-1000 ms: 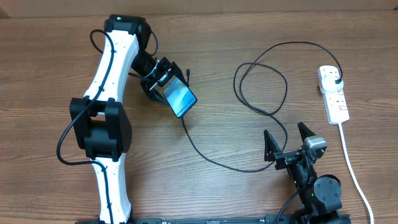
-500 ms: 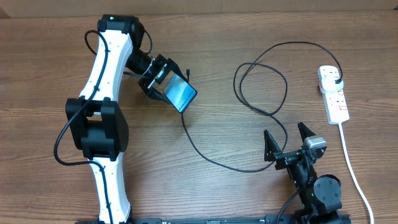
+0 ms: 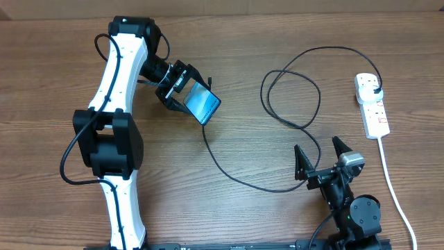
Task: Plug charger to phone and switch on socket
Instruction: 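Lift the phone with the left gripper and tilt it upright, then swing the right gripper toward the phone held by the left gripper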
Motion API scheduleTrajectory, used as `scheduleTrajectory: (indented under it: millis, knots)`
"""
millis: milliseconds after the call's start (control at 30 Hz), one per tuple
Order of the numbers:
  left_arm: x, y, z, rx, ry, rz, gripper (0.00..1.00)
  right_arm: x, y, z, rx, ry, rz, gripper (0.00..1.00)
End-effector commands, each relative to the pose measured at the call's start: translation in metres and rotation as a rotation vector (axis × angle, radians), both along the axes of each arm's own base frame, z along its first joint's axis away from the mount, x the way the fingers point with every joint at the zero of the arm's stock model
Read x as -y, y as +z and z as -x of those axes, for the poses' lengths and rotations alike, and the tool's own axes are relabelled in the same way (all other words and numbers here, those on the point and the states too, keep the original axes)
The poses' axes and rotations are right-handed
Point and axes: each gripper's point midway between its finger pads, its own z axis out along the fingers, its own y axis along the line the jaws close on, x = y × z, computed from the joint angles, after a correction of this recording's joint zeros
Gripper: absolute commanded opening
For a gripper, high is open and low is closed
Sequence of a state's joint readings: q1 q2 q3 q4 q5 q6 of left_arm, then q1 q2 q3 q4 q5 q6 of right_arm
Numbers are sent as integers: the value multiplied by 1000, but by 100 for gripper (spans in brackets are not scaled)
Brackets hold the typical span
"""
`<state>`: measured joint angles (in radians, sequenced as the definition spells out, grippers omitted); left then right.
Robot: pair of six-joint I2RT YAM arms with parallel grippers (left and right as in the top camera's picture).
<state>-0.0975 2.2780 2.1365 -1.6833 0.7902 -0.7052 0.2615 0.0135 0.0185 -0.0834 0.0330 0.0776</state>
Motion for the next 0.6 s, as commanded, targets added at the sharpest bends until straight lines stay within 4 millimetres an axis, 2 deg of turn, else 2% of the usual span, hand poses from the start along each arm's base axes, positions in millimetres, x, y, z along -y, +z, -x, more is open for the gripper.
scheduleTrajectory:
  millis: [0,133,233,333,467,567]
  knots:
    - [1,12,-3,24,13,6,4,2,-2,0,4,-8,3,100]
    - [-22,-8,-4,45,-14,-177,4,2,-2,0,4,-9,3,100]
    - [-55,-27,-4,39,-15,-414,4,2,-2,0,3,-7,-2,100]
    - [-75,-35,-4,50,-29,-580,4,-14,-1,4,0,86,-20,100]
    - [-83,-40,-10,108,-74,-711,4,-40,2,16,-108,243,-327,100]
    - [-75,-42,-17,174,-124,-738,4,-59,4,28,-260,366,-614,100]
